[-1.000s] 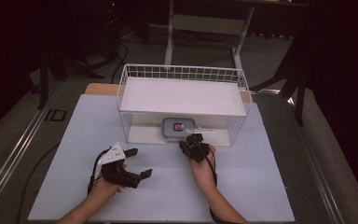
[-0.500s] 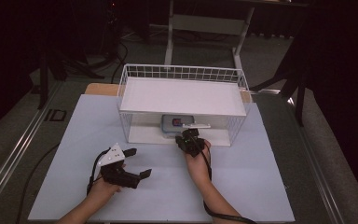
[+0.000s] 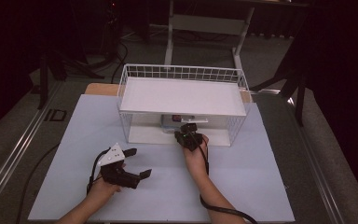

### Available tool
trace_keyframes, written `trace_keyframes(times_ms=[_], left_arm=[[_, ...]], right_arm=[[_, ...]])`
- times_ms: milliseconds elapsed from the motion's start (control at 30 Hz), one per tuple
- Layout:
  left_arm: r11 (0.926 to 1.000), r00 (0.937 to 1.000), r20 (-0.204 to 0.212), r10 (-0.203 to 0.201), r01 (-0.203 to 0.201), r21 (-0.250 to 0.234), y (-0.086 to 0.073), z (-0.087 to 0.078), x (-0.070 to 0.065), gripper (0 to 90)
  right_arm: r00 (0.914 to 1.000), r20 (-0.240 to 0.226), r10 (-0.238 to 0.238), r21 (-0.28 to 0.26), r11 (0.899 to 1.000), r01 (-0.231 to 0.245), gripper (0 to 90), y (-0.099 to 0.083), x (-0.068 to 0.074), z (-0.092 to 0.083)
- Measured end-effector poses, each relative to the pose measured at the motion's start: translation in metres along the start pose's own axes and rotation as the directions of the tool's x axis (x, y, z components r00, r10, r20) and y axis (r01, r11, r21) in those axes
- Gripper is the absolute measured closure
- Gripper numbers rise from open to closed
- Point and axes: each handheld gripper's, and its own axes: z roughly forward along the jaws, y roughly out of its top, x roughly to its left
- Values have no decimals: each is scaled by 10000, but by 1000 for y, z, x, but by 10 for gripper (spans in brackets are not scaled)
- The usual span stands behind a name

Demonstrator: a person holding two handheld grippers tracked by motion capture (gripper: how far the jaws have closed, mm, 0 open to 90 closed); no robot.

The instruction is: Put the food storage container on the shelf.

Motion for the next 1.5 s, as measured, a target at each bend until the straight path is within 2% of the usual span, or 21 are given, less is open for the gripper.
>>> trace_keyframes(times_ms=[33, 100, 200, 300, 367, 433, 600, 733, 767, 800, 867, 967, 1100, 1133, 1167, 1267, 1333, 1400, 1500], left_arm=[[10000, 10000, 8, 12, -12, 1, 0, 0, 1, 15], [10000, 10000, -20, 40, -40, 12, 0, 0, 1, 15], [10000, 10000, -93, 1, -1, 7, -1, -1, 3, 15], [10000, 9999, -100, -12, 13, 27, -1, -1, 3, 15], [10000, 9999, -102, 16, -16, 46, -1, -1, 3, 15], [10000, 9999, -146, 14, -13, 52, -1, 0, 3, 15], [10000, 9999, -151, 25, -24, 59, -1, -1, 2, 15], [10000, 10000, 62, 61, -61, -53, -1, 0, 1, 15], [9999, 9999, 37, 103, -103, -43, -1, 0, 1, 15], [9999, 9999, 32, 103, -103, -15, 0, 1, 0, 15], [10000, 10000, 13, 89, -89, -32, 0, 1, 0, 15], [10000, 10000, 48, 58, -57, -56, 1, 1, -1, 15], [10000, 10000, 94, 28, -27, -51, 1, 2, -1, 15], [10000, 10000, 94, 28, -27, -51, 1, 2, -1, 15], [10000, 10000, 64, 3, -3, -59, 1, 2, -1, 15], [10000, 10000, 88, 6, -6, -66, 2, 2, -2, 15], [9999, 9999, 137, 93, -92, -46, 3, 2, -2, 15], [9999, 9998, 127, 130, -130, -63, 4, 3, -3, 15], [10000, 9998, 221, 25, -23, -93, 5, 4, -4, 15]], right_arm=[[9995, -7, 319, 54, 9995, -319, 900, 1, -1, 1], [9999, 102, 51, -54, 10000, -51, 900, 2, -3, 4], [9996, 266, -83, -66, 9999, 85, 900, 3, -3, 4], [9996, 287, -63, -72, 10000, 65, 900, 2, -4, 3], [9997, 180, 172, 25, 9998, -172, 900, 0, -3, 0], [9999, 108, -114, -63, 9999, 114, 897, -2, -3, -1], [10000, 36, -74, -262, 9996, 75, 849, -6, -1, -8], [9991, -83, -412, -399, 9984, 408, 818, -10, 5, -18], [9979, -114, -630, -549, 9965, 623, 796, -12, 7, -24], [9978, -148, -653, -589, 9962, 643, 787, -13, 8, -25], [9972, -248, -705, -671, 9954, 687, 735, -15, 9, -29], [9961, -479, -740, -813, 9942, 700, 610, -19, 11, -36], [9926, -854, -860, -1242, 9894, 750, 379, -22, 14, -46], [9926, -854, -860, -1242, 9894, 750, 379, -22, 14, -46], [9866, -1291, -1002, -1253, 9886, 840, 289, -24, 14, -51], [9824, -1447, -1182, -1531, 9836, 958, 224, -27, 13, -58], [9804, -1537, -1229, -1646, 9816, 972, 208, -29, 11, -62], [9798, -1430, -1401, -1604, 9801, 1167, 199, -31, 10, -66], [9766, -1485, -1556, -1692, 9770, 1299, 180, -37, 9, -73]])
